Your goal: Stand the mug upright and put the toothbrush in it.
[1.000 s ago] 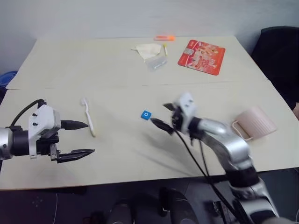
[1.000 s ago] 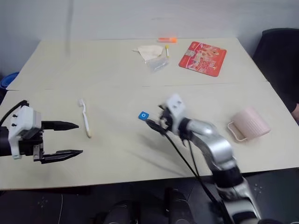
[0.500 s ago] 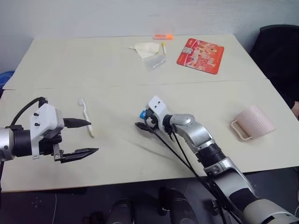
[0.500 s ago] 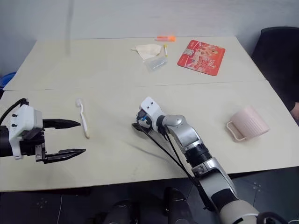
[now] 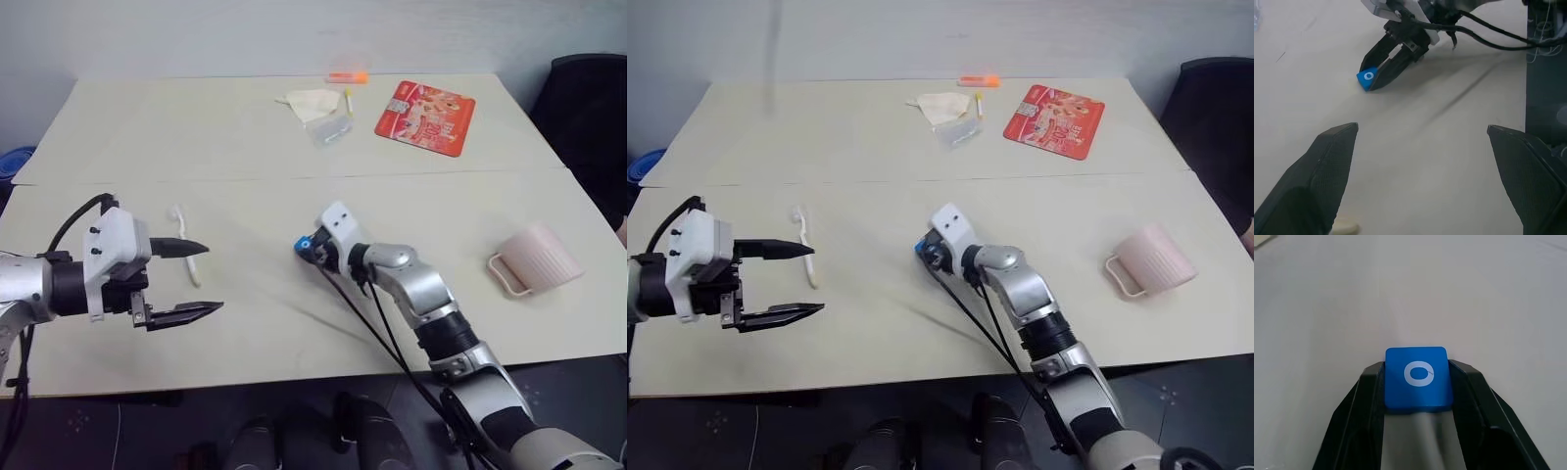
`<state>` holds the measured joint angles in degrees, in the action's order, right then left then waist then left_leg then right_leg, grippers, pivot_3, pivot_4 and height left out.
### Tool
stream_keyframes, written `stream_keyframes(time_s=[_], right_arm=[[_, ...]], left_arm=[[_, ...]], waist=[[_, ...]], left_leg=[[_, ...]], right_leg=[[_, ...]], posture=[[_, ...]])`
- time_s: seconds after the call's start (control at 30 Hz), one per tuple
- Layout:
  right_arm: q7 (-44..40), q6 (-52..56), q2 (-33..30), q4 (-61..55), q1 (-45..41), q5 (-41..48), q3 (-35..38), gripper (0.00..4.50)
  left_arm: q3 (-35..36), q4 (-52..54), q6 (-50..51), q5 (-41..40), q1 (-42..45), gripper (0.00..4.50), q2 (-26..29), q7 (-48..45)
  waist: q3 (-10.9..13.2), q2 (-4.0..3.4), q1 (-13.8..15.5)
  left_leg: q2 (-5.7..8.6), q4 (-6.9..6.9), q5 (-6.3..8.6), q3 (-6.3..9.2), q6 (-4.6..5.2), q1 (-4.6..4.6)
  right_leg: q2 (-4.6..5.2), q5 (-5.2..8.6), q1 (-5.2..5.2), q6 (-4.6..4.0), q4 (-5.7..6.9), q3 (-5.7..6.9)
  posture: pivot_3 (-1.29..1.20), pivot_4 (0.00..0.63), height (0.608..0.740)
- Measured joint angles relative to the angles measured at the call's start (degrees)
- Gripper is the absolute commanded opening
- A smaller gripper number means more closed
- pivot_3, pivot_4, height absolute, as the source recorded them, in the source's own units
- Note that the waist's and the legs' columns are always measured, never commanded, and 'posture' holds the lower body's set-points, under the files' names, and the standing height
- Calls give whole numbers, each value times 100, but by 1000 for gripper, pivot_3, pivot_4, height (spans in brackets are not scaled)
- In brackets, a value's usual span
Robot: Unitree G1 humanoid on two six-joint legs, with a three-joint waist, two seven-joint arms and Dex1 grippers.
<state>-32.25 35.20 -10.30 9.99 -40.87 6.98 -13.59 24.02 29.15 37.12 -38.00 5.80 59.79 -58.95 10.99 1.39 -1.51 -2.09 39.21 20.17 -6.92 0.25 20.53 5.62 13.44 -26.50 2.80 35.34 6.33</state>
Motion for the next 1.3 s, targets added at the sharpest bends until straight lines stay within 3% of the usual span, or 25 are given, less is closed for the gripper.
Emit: stream_keyframes(time_s=[0.13, 0.23, 0.37, 0.5, 0.67, 0.8, 1.0, 1.27, 1.3], right_arm=[[315, 818, -657, -1009, -333, 277, 1041, 1481], [417, 1447, -1854, -1657, -591, 385, 2094, 1481], [467, 1868, -3173, -1834, -5, 317, 3135, 1481], [637, 2286, -3601, -1790, 992, 262, 4121, 1481], [801, 2673, -3626, -2042, 2355, 212, 5256, 1481], [888, 2821, -3333, -2518, 3041, 272, 5662, 1481], [1089, 2850, -2589, -2711, 3612, 386, 5725, 1481], [1386, 2280, -2348, -2171, 3968, 369, 5718, 1481], [1426, 2214, -2330, -2057, 3974, 373, 5718, 2221]], left_arm=[[-671, -80, 15, -31, 673, 4500, -356, 147], [-1369, -245, 2, -42, 1416, 4500, -794, 151], [-1950, -714, -118, 45, 2057, 4500, -1217, 50], [-2316, -990, -270, 140, 2431, 4500, -1530, -61], [-2590, -1199, -434, 244, 2721, 4500, -1870, -221], [-2712, -1242, -476, 259, 2832, 4500, -2058, -279], [-2864, -1211, -453, 256, 2968, 4500, -2148, -382], [-2852, -1110, -255, 241, 2993, 4500, -2071, -329], [-2835, -1066, -216, 233, 2993, 4500, -2041, -313]], waist=[[2, -3, 19], [2, -4, 108], [1, -1, 158], [0, -1, 127], [-5, -10, 139], [-7, -13, 138], [-10, -19, 144], [-11, -20, 147], [-11, -20, 144]], left_leg=[[8, 1, -1, 3, 4, 6], [8, -1, 1, 3, 6, 8], [24, -2, 2, -2, 5, 10], [26, -2, -1, -22, 8, -3], [28, -2, -7, -31, 10, -18], [24, -2, -9, -30, 8, -27], [26, -2, -11, -27, 11, -24], [31, -2, -11, -24, 12, -23], [30, -2, -11, -25, 13, -23]], right_leg=[[5, -2, -1, 3, -1, 1], [-4, -3, 0, 5, -15, 4], [-14, -3, 4, 6, -26, 8], [-15, -7, 5, 11, -18, -10], [-16, -7, 9, 11, -23, -27], [-20, -7, 17, 12, -23, -38], [-18, -9, 17, 16, -24, -39], [-19, -9, 18, 17, -28, -39], [-18, -10, 18, 17, -27, -40]], posture=[[0, 150, 740], [0, 150, 740], [0, 150, 740], [0, 150, 740], [0, 150, 740], [0, 150, 740], [0, 150, 740], [0, 150, 740], [0, 150, 740]])
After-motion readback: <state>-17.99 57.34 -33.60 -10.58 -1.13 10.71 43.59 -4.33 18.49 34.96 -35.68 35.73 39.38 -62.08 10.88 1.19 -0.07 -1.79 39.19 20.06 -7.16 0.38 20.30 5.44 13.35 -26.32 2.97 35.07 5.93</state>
